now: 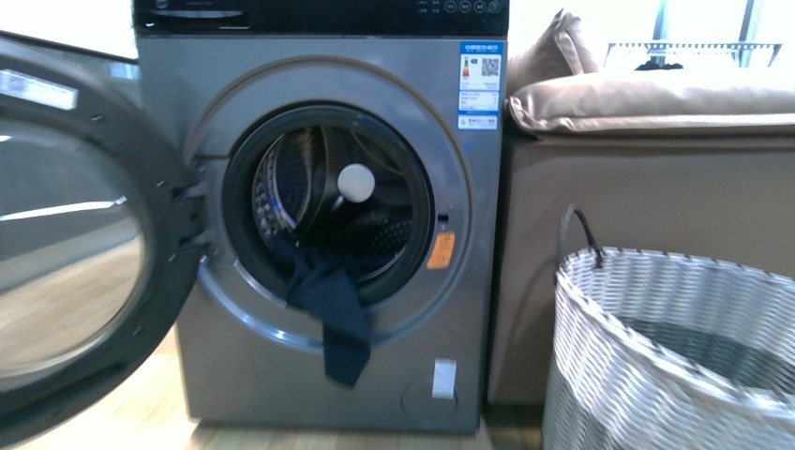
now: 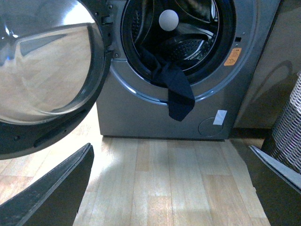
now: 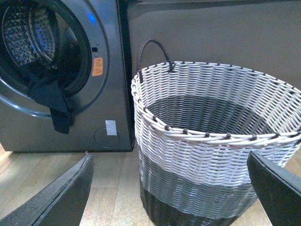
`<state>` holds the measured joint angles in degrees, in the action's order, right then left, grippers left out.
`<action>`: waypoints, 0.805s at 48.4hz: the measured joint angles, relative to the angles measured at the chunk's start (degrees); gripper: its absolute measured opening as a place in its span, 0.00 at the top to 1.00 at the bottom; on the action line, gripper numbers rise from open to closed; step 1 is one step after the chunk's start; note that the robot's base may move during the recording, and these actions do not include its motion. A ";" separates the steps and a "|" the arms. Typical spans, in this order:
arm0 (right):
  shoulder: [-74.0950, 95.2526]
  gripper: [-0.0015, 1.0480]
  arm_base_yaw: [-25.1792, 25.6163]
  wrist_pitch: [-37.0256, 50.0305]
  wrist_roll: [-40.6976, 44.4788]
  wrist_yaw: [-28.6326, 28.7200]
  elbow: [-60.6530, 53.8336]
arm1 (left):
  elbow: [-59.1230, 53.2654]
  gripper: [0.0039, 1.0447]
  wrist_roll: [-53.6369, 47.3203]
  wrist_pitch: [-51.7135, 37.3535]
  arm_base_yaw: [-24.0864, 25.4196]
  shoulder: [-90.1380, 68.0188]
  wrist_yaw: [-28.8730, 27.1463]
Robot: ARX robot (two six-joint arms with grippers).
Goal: Collect clothes from washing machine
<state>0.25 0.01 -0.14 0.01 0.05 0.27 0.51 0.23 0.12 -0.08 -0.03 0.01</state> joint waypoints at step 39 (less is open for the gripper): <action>0.00 0.07 -0.02 0.00 0.00 0.00 0.00 | 0.00 0.06 0.00 0.04 0.00 -0.02 0.00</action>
<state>0.25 -0.01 -0.14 0.01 0.05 0.27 0.51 0.23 0.16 -0.08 -0.05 0.01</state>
